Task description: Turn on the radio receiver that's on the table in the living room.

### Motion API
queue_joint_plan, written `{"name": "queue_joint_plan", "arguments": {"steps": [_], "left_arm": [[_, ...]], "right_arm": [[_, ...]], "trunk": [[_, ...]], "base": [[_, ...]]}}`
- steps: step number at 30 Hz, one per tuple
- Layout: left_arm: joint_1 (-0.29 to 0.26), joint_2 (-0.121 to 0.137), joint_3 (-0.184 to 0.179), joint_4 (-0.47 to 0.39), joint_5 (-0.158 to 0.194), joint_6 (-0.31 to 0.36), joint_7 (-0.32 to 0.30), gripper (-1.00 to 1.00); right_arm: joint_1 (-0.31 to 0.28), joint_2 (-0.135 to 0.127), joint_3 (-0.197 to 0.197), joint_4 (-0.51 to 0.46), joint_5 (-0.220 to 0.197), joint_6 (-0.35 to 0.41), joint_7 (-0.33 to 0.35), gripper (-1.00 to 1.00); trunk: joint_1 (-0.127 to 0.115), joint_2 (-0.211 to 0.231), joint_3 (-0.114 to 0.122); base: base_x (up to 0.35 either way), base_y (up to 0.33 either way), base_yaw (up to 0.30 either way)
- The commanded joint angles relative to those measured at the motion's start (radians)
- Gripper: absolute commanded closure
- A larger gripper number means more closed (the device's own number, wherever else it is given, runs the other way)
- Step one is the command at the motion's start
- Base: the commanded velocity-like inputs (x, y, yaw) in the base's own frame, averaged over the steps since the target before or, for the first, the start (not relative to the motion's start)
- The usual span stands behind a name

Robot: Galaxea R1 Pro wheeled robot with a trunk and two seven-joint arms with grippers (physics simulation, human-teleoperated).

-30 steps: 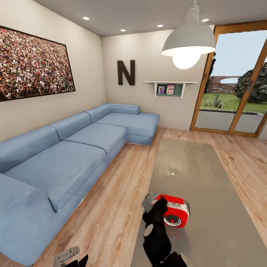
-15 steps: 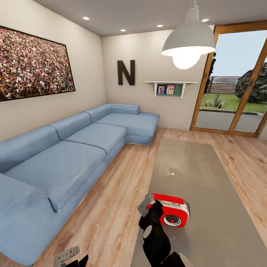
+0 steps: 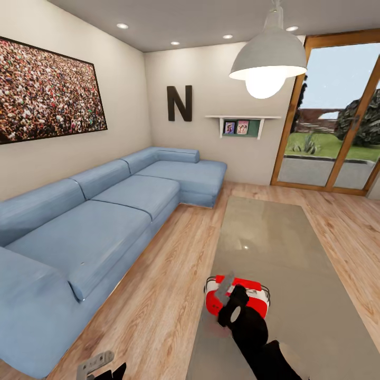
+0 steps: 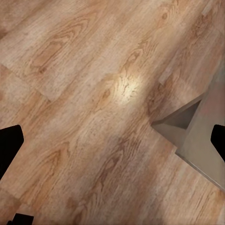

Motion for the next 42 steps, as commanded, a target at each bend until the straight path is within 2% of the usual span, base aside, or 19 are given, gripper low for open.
{"name": "queue_joint_plan", "arguments": {"steps": [1,5,10,16,27,31,34,37,39,42], "left_arm": [[0.000,0.000,0.000,0.000,0.000,0.000,0.000,-1.00],[0.000,-0.001,-0.001,0.000,0.000,0.000,0.000,-1.00],[0.000,-0.003,-0.001,0.001,0.000,0.000,0.000,-1.00],[0.000,-0.003,-0.001,0.002,0.000,0.000,0.000,-1.00],[0.000,-0.003,-0.002,0.002,0.000,0.000,0.000,-1.00],[0.000,-0.003,-0.002,0.002,0.000,0.000,0.000,-1.00],[0.000,-0.003,-0.002,0.002,0.000,0.000,0.000,-1.00],[0.000,-0.003,-0.003,0.002,0.000,0.000,0.000,-1.00],[0.000,-0.003,-0.003,0.002,0.000,0.000,0.000,-1.00],[0.000,-0.003,-0.003,0.002,0.000,0.000,0.000,-1.00]], "right_arm": [[-0.011,-0.007,-0.003,0.000,0.014,-0.010,0.039,-1.00],[-0.027,-0.018,-0.056,0.002,0.081,-0.112,0.115,-1.00],[-0.030,-0.019,-0.076,0.004,0.143,-0.141,0.118,-1.00],[-0.030,-0.018,-0.097,0.004,0.153,-0.143,0.110,-1.00],[-0.030,-0.019,-0.101,0.004,0.184,-0.153,0.121,-1.00],[-0.031,-0.019,-0.134,0.004,0.189,-0.178,0.132,-1.00],[-0.048,-0.019,-0.144,0.005,0.189,-0.183,0.199,-1.00],[-0.079,-0.019,-0.146,0.005,0.189,-0.185,0.317,-1.00],[-0.099,-0.019,-0.147,0.006,0.190,-0.185,0.367,-1.00],[-0.120,-0.020,-0.151,0.010,0.191,-0.185,0.398,-1.00]], "trunk": [[0.000,0.000,0.000],[0.000,0.000,0.000],[0.000,0.000,0.000],[0.000,0.000,0.000],[0.000,0.000,0.000],[0.000,0.000,0.000],[0.000,0.000,0.000],[0.000,0.000,0.000],[0.000,0.000,0.000],[0.000,0.000,0.000]], "base": [[0.000,0.000,0.000],[0.000,0.000,0.000],[0.000,0.000,0.000],[0.000,0.000,0.000],[0.000,0.000,0.000],[0.000,0.000,0.000],[0.000,0.000,0.000],[0.000,0.000,0.000],[0.000,0.000,0.000],[0.000,0.000,0.000]]}}
